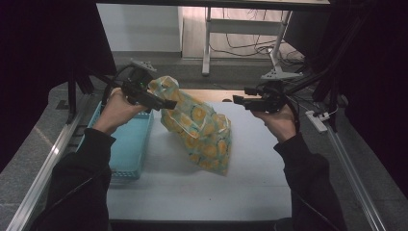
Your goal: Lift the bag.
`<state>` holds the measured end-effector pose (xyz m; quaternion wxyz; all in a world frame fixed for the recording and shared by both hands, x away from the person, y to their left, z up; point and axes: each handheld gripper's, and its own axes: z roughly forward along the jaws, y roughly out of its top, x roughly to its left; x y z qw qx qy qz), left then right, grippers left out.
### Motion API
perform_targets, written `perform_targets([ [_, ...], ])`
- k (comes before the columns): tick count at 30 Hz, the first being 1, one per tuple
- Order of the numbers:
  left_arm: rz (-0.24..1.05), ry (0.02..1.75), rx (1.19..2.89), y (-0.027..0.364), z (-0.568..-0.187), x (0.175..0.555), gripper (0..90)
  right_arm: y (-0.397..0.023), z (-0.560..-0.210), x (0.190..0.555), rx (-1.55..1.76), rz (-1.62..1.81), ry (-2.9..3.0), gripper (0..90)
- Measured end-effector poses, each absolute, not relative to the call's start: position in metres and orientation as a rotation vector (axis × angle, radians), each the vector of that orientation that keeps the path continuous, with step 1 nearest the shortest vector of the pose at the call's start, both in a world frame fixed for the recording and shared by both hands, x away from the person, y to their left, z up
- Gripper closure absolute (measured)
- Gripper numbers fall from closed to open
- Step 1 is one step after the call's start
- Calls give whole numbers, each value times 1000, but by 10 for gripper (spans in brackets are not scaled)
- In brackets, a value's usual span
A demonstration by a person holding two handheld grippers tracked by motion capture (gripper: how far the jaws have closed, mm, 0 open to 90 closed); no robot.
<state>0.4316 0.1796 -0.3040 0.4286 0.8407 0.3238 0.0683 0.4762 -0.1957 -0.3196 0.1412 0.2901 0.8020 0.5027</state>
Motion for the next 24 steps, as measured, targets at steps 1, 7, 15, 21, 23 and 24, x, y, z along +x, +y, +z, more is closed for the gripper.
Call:
perform_targets([
  [1, 162, 791, 2097, 178, -304, 431, 20, -191, -323, 476, 832, 1455, 2330, 357],
  [7, 147, 717, 2111, 164, -301, 430, 31, -150, -338, 478, 771, 1496, 2416, 354],
  [15, 118, 666, 2132, 152, -305, 432, 31, -82, -341, 481, 626, 1604, 2518, 406],
  [21, 101, 642, 2131, 155, -312, 431, 29, -55, -345, 480, 575, 1591, 2545, 881],
  [23, 103, 650, 2129, 159, -314, 430, 29, -52, -345, 480, 573, 1566, 2544, 900],
  [24, 105, 655, 2123, 162, -315, 429, 28, -52, -344, 479, 571, 1560, 2535, 900],
])
